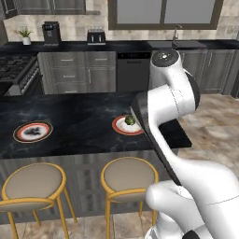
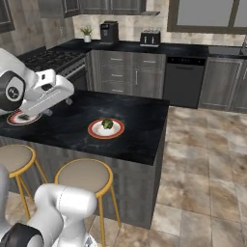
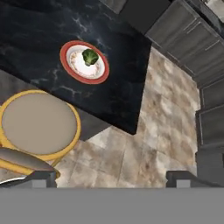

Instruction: Transport the steak and broccoli to the fridge. Place the steak on the rack containing meat and place the broccoli on the rack containing the vegetable, ensuring meats and vegetables are on different racks.

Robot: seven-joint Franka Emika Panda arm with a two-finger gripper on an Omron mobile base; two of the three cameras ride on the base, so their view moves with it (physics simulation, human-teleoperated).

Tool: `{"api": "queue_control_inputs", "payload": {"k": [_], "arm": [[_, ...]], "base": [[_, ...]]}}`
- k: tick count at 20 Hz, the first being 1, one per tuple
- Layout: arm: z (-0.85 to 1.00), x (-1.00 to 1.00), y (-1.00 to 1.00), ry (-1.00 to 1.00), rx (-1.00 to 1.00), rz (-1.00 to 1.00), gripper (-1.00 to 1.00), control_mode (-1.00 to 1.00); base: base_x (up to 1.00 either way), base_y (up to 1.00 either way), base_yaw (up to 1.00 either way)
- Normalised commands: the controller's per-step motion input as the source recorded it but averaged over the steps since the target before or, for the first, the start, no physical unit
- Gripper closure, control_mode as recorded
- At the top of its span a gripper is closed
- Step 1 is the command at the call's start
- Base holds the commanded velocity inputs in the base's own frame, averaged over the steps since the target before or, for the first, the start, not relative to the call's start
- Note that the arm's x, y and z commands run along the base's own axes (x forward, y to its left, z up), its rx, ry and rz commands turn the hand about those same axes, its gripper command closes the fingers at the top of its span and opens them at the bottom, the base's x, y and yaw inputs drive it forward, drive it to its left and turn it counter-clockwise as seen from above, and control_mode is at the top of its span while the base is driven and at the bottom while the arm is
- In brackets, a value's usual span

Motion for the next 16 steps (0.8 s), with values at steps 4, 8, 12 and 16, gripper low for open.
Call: {"api": "queue_control_inputs", "payload": {"k": [4, 8, 12, 16], "arm": [[-0.48, 0.00, 0.00, -0.35, 0.29, -0.37, -1.00, -1.00], [-0.51, 0.18, 0.00, -0.14, 0.14, -0.29, -1.00, -1.00], [-0.20, 0.49, 0.00, 0.30, 0.08, -0.10, -1.00, -1.00], [-0.13, 0.48, -0.01, 0.39, 0.20, -0.03, -1.00, -1.00]], "base": [[0.00, 0.00, 0.00], [0.00, 0.00, 0.00], [0.00, 0.00, 0.00], [0.00, 0.00, 0.00]]}}
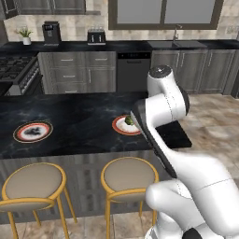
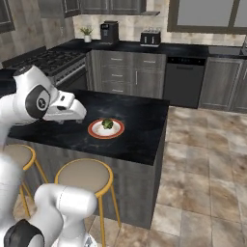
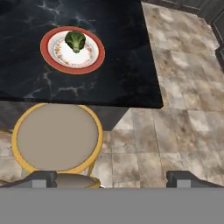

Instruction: Transport the steak and broccoli to the fridge. Place the steak on the rack containing meat and place the broccoli on the rack containing the vegetable, ensuring meats and vegetables are on different racks.

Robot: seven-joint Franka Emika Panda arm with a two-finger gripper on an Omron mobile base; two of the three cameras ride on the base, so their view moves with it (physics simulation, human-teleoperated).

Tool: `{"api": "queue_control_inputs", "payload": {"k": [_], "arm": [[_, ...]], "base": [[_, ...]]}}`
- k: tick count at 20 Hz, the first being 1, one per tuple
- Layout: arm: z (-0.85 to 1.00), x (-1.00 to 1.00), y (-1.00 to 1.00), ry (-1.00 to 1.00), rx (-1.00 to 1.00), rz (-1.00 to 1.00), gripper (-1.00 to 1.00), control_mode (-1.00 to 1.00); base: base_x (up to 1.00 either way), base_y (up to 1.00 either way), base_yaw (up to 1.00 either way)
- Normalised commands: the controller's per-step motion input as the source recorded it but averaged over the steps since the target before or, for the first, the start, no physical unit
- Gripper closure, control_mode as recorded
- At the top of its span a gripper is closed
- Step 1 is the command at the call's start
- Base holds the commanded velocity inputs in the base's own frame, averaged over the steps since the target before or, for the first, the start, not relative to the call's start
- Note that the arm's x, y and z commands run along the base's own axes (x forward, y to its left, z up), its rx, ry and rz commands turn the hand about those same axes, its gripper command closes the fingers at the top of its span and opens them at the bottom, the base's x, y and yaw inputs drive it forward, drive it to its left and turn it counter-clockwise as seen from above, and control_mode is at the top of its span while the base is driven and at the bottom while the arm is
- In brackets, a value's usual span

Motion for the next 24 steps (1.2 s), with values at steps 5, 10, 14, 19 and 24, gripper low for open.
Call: {"api": "queue_control_inputs", "payload": {"k": [5, 10, 14, 19, 24], "arm": [[-0.27, 0.51, -0.02, 0.25, 0.15, -0.01, -1.00, -1.00], [-0.29, 0.61, 0.00, 0.17, 0.02, 0.00, -1.00, -1.00], [-0.32, 0.66, 0.00, 0.16, 0.00, 0.00, -1.00, -1.00], [-0.32, 0.55, 0.00, 0.12, 0.03, 0.00, -1.00, -1.00], [-0.42, 0.41, 0.00, 0.05, 0.05, 0.00, -1.00, -1.00]], "base": [[0.00, 0.00, 0.00], [0.00, 0.00, 0.00], [0.00, 0.00, 0.00], [0.00, 0.00, 0.00], [0.00, 0.00, 0.00]]}}
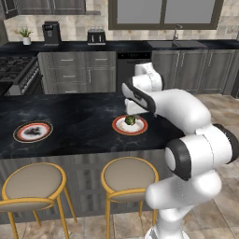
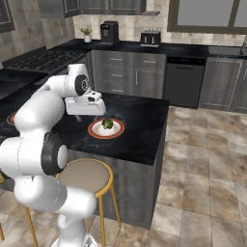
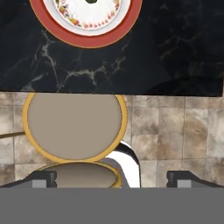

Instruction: Transport the steak and broccoli to the fridge. Place the steak on the rack containing meat and place the broccoli on the rack containing the vegetable, ensuring meats and vegetables are on different racks.

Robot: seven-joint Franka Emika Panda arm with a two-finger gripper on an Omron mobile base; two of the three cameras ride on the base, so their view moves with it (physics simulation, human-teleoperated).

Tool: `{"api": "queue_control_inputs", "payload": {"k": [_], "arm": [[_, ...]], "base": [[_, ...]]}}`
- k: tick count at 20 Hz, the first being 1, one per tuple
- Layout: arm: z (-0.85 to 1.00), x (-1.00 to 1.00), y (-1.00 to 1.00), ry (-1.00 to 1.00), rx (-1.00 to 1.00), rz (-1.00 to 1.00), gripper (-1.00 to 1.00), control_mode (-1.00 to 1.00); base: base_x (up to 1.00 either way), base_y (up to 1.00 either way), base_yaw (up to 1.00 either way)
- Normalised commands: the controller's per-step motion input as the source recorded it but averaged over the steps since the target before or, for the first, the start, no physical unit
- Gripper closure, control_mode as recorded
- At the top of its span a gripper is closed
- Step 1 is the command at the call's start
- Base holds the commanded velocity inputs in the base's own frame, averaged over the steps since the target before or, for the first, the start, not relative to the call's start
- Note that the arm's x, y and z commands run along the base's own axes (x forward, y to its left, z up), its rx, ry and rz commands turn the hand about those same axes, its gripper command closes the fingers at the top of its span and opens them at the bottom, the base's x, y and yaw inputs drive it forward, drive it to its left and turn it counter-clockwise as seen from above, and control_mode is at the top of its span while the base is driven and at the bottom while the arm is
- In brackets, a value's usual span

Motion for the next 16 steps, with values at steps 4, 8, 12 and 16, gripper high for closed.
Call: {"api": "queue_control_inputs", "payload": {"k": [4, 8, 12, 16], "arm": [[-0.41, 0.37, 0.00, 0.00, 0.05, 0.00, -1.00, -1.00], [-0.39, 0.20, 0.00, -0.13, 0.03, 0.00, -1.00, -1.00], [-0.34, 0.44, 0.00, -0.06, 0.02, 0.00, -1.00, -1.00], [-0.31, 0.57, 0.00, 0.00, 0.02, 0.00, -1.00, -1.00]], "base": [[0.00, 0.00, 0.00], [0.00, 0.00, 0.00], [0.00, 0.00, 0.00], [0.00, 0.00, 0.00]]}}
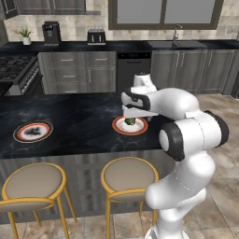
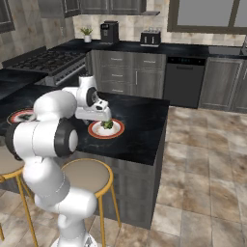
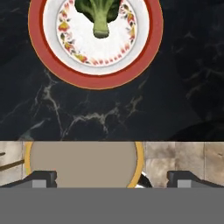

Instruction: Transport the steak and broccoli to the fridge. Place the steak on the rack containing meat and place the broccoli on the rack containing the vegetable, ensuring meats and vegetables are on different racks.

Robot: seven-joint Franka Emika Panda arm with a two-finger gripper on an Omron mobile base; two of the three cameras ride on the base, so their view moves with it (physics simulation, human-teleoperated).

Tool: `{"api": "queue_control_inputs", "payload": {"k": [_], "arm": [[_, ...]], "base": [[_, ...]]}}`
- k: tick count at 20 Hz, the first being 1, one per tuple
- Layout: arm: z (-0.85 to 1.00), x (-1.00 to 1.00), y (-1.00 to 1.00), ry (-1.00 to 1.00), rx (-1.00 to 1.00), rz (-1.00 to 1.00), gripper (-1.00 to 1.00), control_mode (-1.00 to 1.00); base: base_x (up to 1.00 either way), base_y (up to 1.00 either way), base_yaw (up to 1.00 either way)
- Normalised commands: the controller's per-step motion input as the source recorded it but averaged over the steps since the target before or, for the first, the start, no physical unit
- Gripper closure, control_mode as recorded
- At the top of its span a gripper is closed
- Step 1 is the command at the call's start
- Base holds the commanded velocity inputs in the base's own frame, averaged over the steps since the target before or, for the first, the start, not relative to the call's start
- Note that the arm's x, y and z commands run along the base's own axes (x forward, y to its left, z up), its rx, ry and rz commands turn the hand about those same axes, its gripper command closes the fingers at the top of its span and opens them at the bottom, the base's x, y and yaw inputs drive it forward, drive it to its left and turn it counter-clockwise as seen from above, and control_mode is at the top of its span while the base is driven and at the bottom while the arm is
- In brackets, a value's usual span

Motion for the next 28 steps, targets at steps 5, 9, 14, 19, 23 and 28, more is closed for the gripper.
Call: {"api": "queue_control_inputs", "payload": {"k": [5, 9, 14, 19, 23, 28], "arm": [[-0.25, 0.46, 0.00, -0.05, 0.00, 0.00, -1.00, -1.00], [-0.19, 0.54, 0.00, -0.06, 0.00, 0.00, -1.00, -1.00], [-0.24, 0.50, -0.01, -0.01, 0.01, 0.00, -1.00, -1.00], [-0.27, 0.50, 0.00, 0.00, 0.00, 0.00, -1.00, -1.00], [-0.25, 0.43, -0.01, 0.00, 0.00, 0.00, -1.00, -1.00], [-0.30, 0.32, -0.01, 0.00, 0.01, 0.00, -1.00, -1.00]], "base": [[0.00, 0.00, 0.00], [0.00, 0.00, 0.00], [0.00, 0.00, 0.00], [0.00, 0.00, 0.00], [0.00, 0.00, 0.00], [0.00, 0.00, 0.00]]}}
